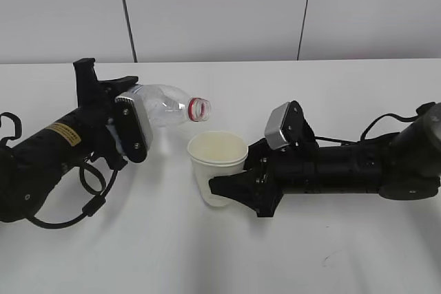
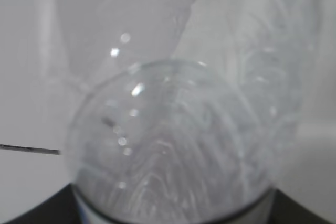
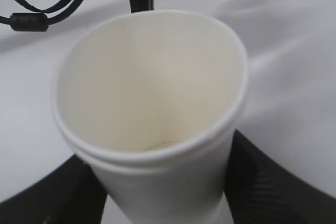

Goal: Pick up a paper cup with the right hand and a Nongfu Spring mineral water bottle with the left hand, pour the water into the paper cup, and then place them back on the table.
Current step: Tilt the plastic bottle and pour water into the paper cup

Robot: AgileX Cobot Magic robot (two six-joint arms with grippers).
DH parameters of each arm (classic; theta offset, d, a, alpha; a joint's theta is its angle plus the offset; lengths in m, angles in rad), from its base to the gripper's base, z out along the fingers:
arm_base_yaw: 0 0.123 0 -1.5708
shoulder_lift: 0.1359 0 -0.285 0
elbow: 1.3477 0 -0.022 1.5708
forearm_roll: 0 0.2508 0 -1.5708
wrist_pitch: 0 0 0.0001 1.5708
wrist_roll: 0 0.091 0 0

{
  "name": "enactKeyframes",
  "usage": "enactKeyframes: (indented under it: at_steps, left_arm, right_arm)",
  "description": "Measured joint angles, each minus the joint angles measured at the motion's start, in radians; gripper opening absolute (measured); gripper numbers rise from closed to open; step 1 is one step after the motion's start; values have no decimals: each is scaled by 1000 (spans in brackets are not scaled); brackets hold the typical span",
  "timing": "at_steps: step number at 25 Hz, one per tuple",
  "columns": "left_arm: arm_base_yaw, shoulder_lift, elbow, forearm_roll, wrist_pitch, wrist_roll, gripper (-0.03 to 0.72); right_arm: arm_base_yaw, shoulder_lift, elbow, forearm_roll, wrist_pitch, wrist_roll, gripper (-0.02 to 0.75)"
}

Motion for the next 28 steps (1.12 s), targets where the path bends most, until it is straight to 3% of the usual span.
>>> enactKeyframes:
  at_steps: [28]
  left_arm:
    - [0, 0, 0, -1, 0, 158, 345]
  right_arm:
    - [0, 0, 0, 34, 41, 0, 461]
